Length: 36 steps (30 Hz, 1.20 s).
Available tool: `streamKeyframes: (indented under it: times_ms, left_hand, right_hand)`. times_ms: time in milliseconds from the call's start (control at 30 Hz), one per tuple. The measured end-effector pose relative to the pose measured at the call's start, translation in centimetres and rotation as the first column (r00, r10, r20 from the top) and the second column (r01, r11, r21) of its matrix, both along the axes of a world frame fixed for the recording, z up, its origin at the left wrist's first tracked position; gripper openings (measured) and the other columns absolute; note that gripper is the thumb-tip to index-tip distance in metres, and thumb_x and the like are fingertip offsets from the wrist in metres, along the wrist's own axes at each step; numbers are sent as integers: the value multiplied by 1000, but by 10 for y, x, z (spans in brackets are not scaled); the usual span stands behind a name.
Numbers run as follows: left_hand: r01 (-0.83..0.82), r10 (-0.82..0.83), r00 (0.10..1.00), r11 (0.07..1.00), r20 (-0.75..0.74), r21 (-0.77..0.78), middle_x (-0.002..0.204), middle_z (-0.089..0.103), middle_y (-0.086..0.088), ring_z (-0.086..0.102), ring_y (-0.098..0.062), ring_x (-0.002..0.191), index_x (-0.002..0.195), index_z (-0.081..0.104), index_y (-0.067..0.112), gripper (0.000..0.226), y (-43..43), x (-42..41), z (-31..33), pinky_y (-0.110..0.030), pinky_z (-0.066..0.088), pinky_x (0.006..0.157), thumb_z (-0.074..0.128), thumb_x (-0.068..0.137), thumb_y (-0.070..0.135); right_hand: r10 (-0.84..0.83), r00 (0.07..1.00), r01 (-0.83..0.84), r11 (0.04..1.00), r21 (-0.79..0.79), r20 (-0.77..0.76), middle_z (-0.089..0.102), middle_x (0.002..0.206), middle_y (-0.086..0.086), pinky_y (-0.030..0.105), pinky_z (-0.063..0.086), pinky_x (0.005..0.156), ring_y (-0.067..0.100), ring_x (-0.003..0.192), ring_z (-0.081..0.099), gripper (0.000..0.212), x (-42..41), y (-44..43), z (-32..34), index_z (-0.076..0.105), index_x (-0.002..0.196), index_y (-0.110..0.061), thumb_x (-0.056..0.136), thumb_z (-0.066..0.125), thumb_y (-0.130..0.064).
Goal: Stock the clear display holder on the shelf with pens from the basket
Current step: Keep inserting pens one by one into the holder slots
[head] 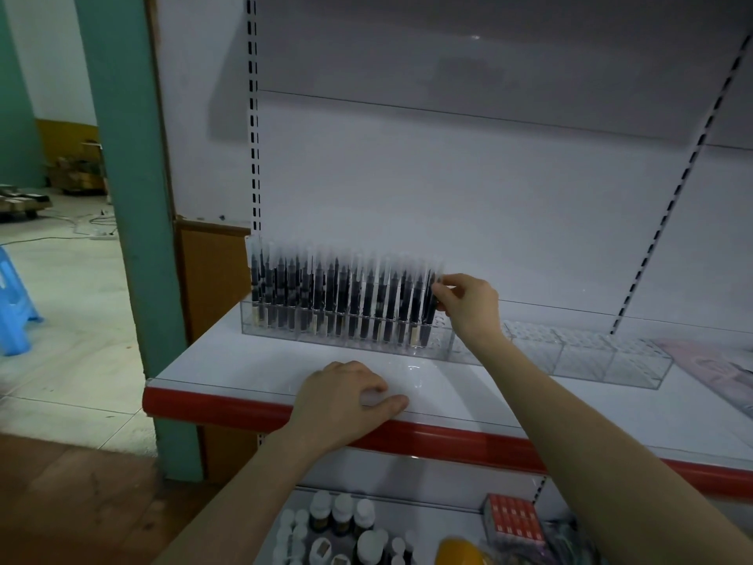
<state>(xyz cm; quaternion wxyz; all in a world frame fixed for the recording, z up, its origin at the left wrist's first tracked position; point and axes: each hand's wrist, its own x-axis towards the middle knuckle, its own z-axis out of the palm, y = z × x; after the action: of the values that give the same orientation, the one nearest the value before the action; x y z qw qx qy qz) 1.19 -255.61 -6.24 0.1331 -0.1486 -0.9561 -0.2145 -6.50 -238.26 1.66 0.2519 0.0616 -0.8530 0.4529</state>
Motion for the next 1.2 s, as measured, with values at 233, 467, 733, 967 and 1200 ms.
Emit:
streamKeyframes:
  times_ms: [233, 467, 733, 967, 1200]
  left_hand:
    - [-7, 7, 1000, 998, 2, -57, 120, 57, 15, 47, -8, 113, 112, 64, 33, 75, 2, 0, 1, -27, 40, 96, 28, 67, 80]
    - [80, -71, 980, 996, -187, 42, 115, 63, -1, 55, -18, 109, 110, 67, 16, 81, 3, 17, 4, -30, 38, 98, 25, 69, 71]
    - [251, -213, 965, 919, -155, 303, 90, 69, -6, 63, -20, 83, 92, 69, 8, 37, 7, 103, -72, -22, 42, 73, 49, 86, 39]
    - [-29, -116, 922, 931, 370, 363, 100, 69, -10, 62, -24, 94, 103, 67, 5, 20, -19, 141, -214, -23, 41, 75, 58, 90, 17]
    - [-185, -14, 664, 966, 747, 182, 110, 61, -9, 58, -19, 90, 117, 55, 8, 28, -19, 172, -393, -24, 41, 76, 52, 94, 26]
  right_hand:
    - [-67, 995, 64, 997, 31, 80, 67, 106, 16, 25, 41, 84, 26, 102, 61, 45, 8, -1, 4, 52, 126, 1, 90, 60, -25]
    - [-69, 996, 60, 987, -151, -55, 67, 78, 2, 36, 55, 81, 18, 78, 66, 20, 76, -4, -2, 66, 98, -6, 91, 56, -23]
    - [-2, 999, -10, 976, -217, -54, 67, 69, 6, 33, 54, 65, 15, 67, 65, 22, 170, -10, -89, 63, 77, -8, 92, 57, -23]
    - [-1, 917, 99, 969, -225, 399, 64, 65, 11, 30, 51, 58, 11, 55, 60, 29, 218, -5, -267, 59, 76, 5, 92, 57, -20]
    - [-80, 536, 143, 990, 3, 840, 63, 72, 23, 39, 54, 66, 37, 70, 64, 32, 258, 6, -472, 55, 68, -7, 94, 52, -25]
